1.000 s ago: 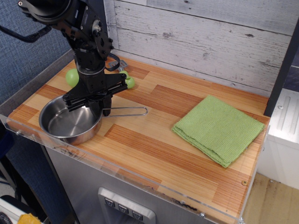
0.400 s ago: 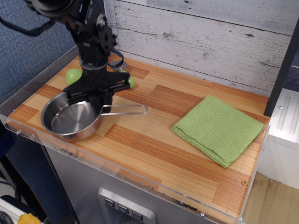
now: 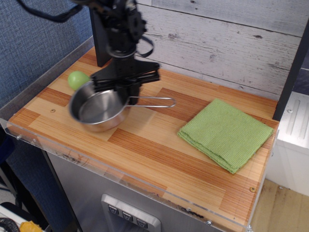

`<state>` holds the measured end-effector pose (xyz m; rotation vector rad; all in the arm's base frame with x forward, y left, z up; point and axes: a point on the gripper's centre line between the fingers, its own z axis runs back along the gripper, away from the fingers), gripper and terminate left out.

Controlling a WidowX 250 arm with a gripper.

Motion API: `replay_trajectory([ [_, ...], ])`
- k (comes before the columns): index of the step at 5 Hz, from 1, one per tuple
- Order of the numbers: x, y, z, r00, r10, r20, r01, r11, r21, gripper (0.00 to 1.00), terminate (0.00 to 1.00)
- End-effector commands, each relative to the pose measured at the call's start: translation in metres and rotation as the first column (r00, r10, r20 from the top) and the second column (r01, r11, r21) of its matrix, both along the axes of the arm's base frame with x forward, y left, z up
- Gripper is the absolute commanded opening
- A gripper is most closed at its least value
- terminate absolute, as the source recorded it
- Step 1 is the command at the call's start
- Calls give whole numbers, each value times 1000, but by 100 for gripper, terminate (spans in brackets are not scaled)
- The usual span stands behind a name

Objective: Place the pot on top of the cloth.

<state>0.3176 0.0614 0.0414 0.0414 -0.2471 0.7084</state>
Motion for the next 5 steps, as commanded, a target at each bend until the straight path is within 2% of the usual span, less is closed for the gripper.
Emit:
replay_trajectory([
  [1,21,-44,38,962,-248,111,247,969,24,0,0],
  [3,30,-94,47,875,-463,140,465,885,24,0,0],
  [5,25,-140,44,760,-633,146,639,769,10,0,0],
])
